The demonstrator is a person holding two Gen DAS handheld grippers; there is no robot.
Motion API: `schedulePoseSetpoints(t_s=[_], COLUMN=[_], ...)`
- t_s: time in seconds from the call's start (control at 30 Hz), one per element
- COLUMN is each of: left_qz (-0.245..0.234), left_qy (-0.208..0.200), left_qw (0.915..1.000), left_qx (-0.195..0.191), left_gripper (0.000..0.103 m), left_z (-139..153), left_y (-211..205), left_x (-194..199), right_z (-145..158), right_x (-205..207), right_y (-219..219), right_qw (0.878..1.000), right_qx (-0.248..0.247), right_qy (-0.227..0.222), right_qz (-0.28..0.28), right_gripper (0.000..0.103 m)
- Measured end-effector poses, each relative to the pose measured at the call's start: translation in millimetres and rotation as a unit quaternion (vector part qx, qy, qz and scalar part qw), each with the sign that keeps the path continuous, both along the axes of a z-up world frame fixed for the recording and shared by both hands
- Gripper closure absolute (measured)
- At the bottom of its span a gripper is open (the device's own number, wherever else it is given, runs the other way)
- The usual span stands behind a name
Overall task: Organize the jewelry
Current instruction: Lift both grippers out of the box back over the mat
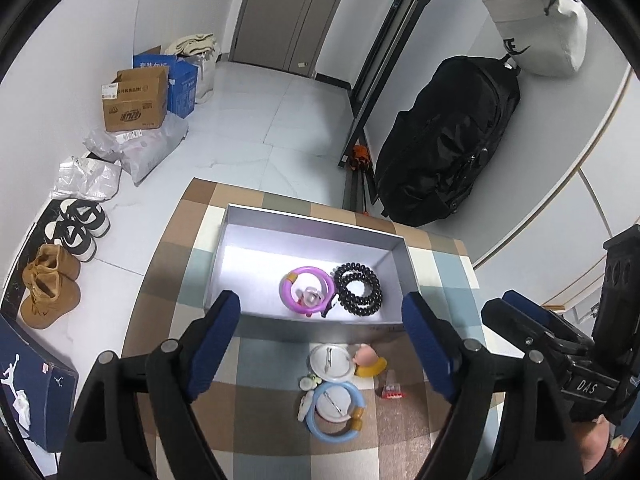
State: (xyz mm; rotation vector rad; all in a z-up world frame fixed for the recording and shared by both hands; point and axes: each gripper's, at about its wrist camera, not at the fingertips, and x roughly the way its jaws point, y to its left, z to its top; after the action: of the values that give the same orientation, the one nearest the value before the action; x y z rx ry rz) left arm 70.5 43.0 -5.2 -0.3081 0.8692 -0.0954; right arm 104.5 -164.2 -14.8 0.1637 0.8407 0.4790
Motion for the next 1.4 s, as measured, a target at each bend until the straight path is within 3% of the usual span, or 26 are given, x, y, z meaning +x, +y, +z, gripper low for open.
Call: schedulePoseSetpoints(t_s=[0.4, 0.67, 0.97, 1.23, 1.4], left_qz=[-0.019, -0.034, -0.059, -0.051, -0.057], left_qy=[0.016, 0.034, 0.077, 0.108, 0.108], left_qw=[0.9985, 0.9983, 0.9941, 0.9908, 0.9903], left_qx=[0.049, 0.033, 0.05, 0.063, 0.066], left_gripper=[0.023, 0.023, 0.023, 0.023, 0.023], left_z=[-22, -30, -53, -64, -65], left_y=[-19, -20, -36, -35, -38], left_x=[-26, -30, -33, -28, -28], right_z=[-16, -31, -37, -37, -38], right_x=[-24, -35, -42, -44, -43], right_y=[-18, -20, -25, -25, -26], right_qw=[1.0, 0.999, 0.999, 0.999, 0.998], right_qx=[-0.011, -0.029, -0.04, -0.045, -0.046], right_qy=[0.012, 0.026, 0.03, 0.027, 0.029], right_qz=[-0.009, -0.005, -0.006, -0.005, -0.005], right_gripper=[0.0, 0.0, 0.0, 0.0, 0.0])
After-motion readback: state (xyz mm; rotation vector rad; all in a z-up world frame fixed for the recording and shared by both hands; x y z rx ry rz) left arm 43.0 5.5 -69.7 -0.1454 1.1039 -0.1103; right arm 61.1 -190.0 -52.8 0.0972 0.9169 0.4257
